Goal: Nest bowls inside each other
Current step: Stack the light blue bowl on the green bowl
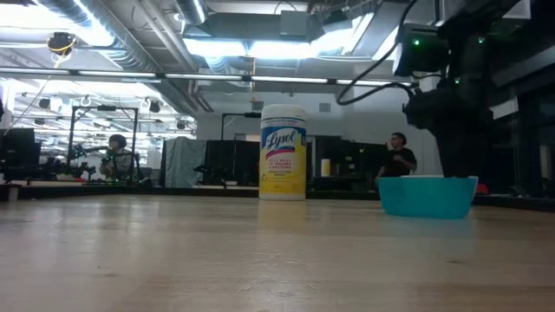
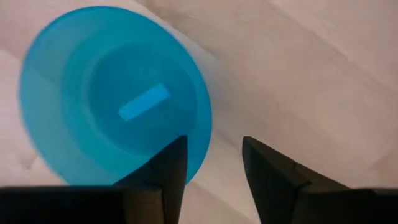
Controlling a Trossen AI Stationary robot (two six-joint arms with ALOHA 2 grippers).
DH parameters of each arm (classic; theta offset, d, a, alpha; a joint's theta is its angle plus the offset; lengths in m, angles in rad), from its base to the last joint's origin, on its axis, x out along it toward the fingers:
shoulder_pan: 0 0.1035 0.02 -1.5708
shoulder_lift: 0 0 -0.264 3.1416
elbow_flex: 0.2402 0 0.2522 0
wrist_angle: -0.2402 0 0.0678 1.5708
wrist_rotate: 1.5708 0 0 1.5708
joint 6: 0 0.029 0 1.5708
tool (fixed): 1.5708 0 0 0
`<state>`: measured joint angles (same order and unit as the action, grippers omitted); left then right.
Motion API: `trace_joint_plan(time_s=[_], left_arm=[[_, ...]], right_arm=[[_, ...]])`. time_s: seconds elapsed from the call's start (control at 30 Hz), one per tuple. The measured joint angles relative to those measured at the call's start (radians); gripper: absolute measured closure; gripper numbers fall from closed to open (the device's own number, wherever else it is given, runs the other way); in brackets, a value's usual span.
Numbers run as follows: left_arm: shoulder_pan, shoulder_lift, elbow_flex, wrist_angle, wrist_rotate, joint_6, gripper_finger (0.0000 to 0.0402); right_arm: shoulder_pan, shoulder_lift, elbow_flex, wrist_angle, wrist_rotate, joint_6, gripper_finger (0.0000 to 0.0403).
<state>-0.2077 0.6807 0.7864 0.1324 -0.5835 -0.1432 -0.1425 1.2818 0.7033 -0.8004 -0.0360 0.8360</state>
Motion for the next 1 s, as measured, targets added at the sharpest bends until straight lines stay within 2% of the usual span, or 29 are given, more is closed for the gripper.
trace_joint_plan(time_s=[0.2, 0.37, 0.43, 0.47, 0.53, 0.6, 0.73, 0.83, 1.0], left_arm=[[0.000, 0.000, 0.000, 0.007, -0.001, 0.000, 0.0302], [0.000, 0.000, 0.000, 0.008, 0.000, 0.000, 0.0302], [0.000, 0.000, 0.000, 0.011, 0.000, 0.000, 0.0302], [0.000, 0.000, 0.000, 0.015, 0.000, 0.000, 0.0302], [0.000, 0.000, 0.000, 0.017, 0.000, 0.002, 0.0302], [0.000, 0.000, 0.000, 0.024, 0.000, 0.005, 0.0302], [0.000, 0.000, 0.000, 0.030, 0.003, 0.006, 0.0302], [0.000, 0.000, 0.000, 0.030, 0.017, 0.004, 0.0302], [0.000, -0.001, 0.000, 0.030, 0.038, 0.000, 0.0302]], right_arm=[[0.017, 0.026, 0.000, 0.059, 0.021, 0.012, 0.0219], [0.027, 0.074, 0.000, 0.102, 0.033, 0.056, 0.0225], [0.026, 0.109, 0.000, 0.100, 0.038, 0.069, 0.0252], [0.026, 0.125, 0.000, 0.112, 0.040, 0.064, 0.0277], [0.026, 0.147, 0.000, 0.165, 0.040, 0.036, 0.0352], [0.013, 0.153, 0.020, 0.193, 0.053, 0.032, 0.0386], [-0.081, 0.137, 0.062, 0.201, 0.096, 0.084, 0.0396], [-0.188, 0.057, 0.074, 0.296, 0.124, 0.136, 0.0398], [-0.374, -0.118, 0.074, 0.328, 0.289, 0.288, 0.0400]])
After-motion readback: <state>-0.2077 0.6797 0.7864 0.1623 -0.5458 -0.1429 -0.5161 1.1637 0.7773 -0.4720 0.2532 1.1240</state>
